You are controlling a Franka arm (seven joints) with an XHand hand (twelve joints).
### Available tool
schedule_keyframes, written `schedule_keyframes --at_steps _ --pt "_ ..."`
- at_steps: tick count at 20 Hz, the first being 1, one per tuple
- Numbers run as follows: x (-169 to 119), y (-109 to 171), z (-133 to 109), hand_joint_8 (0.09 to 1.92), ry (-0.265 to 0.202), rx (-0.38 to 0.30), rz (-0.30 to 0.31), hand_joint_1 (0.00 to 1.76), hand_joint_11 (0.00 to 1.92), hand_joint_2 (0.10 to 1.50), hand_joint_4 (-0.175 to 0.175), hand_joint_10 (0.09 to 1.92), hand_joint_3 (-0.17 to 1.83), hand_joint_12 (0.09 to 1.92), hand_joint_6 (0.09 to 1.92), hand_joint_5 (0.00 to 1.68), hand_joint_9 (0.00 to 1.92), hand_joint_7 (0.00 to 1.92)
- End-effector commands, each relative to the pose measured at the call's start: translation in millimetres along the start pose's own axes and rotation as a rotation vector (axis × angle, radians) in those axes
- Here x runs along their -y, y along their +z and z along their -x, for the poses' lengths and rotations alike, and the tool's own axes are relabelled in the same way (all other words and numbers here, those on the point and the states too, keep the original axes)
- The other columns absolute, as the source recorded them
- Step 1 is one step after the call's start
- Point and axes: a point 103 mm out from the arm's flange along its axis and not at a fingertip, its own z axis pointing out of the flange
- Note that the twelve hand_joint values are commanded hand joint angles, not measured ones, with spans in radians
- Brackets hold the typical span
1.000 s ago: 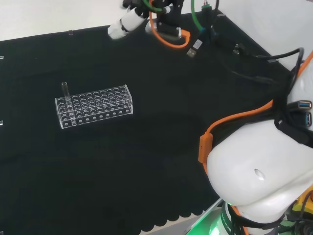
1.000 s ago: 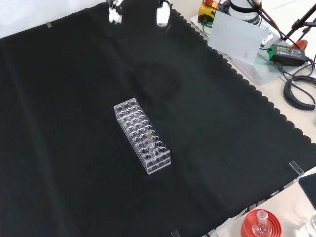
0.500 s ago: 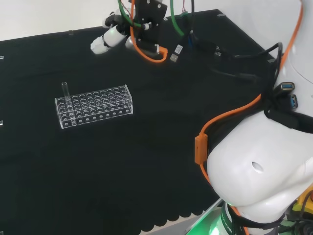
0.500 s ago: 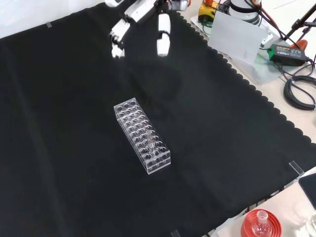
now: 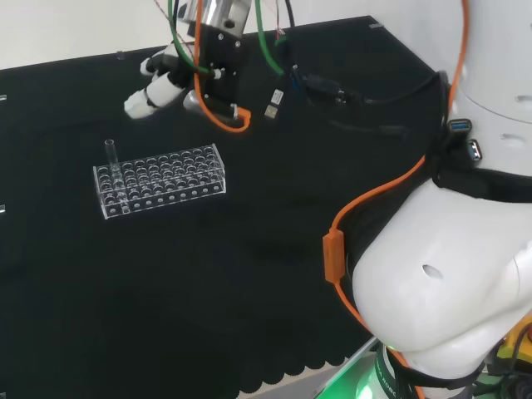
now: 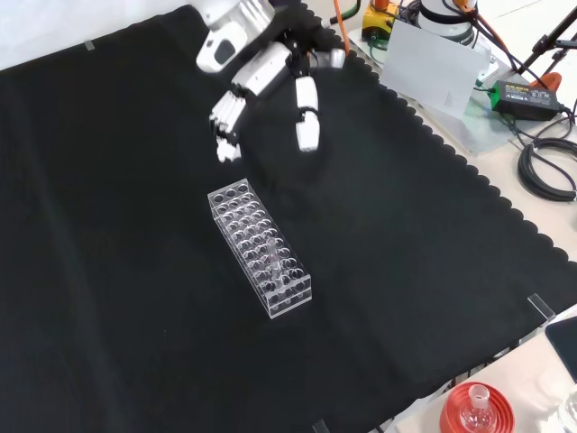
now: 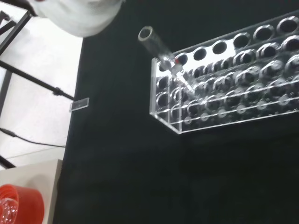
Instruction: Pick up the test tube.
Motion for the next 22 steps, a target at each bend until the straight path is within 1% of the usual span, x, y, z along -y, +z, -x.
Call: schedule_keyframes --at_steps 1,5,8,11,13,15,19,22 --pt "-27 38 -11 0.78 -0.065 -0.019 -0.009 0.87 0.00 0.73 -0.013 0.95 0.36 1.42 0.09 0.31 0.19 0.26" --pt "-40 58 -8 0.78 -0.083 -0.013 -0.033 0.89 0.00 0.72 -0.015 0.94 0.39 1.45 0.09 0.33 0.22 0.30" --pt "-49 69 -7 0.78 -0.092 0.007 -0.046 0.91 0.00 0.71 -0.020 0.94 0.41 1.49 0.09 0.37 0.26 0.36" --pt "-59 76 -4 0.78 -0.095 0.030 -0.051 0.94 0.00 0.69 -0.026 0.93 0.43 1.53 0.10 0.40 0.31 0.42" --pt "-68 79 -4 0.77 -0.088 0.044 -0.057 0.96 0.00 0.67 -0.030 0.92 0.46 1.54 0.13 0.43 0.34 0.45" --pt "-76 82 -7 0.76 -0.082 0.048 -0.058 0.98 0.00 0.65 -0.032 0.90 0.51 1.56 0.25 0.42 0.37 0.48" --pt "-88 85 -12 0.76 -0.088 0.052 -0.053 1.02 0.00 0.61 -0.039 0.89 0.59 1.58 0.58 0.37 0.41 0.55" --pt "-94 86 -16 0.76 -0.092 0.072 -0.056 1.04 0.04 0.60 -0.048 0.89 0.62 1.58 0.72 0.39 0.45 0.61"
